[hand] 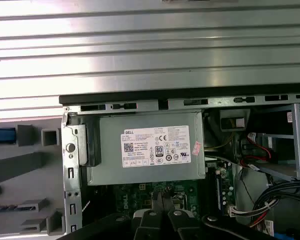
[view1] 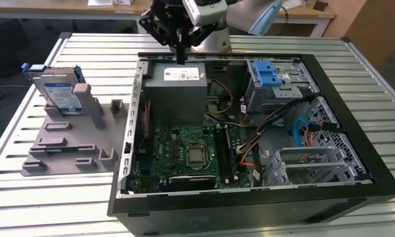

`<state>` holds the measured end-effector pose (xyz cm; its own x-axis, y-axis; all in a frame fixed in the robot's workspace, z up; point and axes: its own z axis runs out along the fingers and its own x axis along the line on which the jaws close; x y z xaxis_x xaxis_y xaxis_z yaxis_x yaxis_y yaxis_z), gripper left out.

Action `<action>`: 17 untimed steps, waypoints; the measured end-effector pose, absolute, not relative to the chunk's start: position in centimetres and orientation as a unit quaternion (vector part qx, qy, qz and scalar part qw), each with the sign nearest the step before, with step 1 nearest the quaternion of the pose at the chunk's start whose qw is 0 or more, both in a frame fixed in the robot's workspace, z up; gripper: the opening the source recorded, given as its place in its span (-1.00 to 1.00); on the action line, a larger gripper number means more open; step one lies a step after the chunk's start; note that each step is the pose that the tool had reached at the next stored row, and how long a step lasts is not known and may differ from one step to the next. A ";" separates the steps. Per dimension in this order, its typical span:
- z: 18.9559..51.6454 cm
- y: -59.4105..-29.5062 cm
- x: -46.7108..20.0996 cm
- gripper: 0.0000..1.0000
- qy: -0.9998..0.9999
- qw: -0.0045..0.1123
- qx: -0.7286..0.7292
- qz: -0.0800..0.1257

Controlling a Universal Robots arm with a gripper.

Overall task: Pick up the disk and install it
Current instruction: 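Reach for the disk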

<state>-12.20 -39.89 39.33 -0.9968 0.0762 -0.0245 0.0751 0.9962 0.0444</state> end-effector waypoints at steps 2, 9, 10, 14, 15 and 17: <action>39.3 -39.9 -12.2 -0.79 0.999 0.013 0.038 0.022; 39.3 -39.9 -12.4 -0.79 0.999 0.013 0.038 0.022; 39.3 -39.9 -12.5 -0.79 0.999 0.013 0.038 0.022; 39.3 -39.9 -12.6 -0.79 0.999 0.013 0.038 0.022; 39.3 -39.9 -12.6 -0.79 0.999 0.013 0.038 0.022; 39.3 -39.9 -12.6 -0.79 0.999 0.013 0.038 0.022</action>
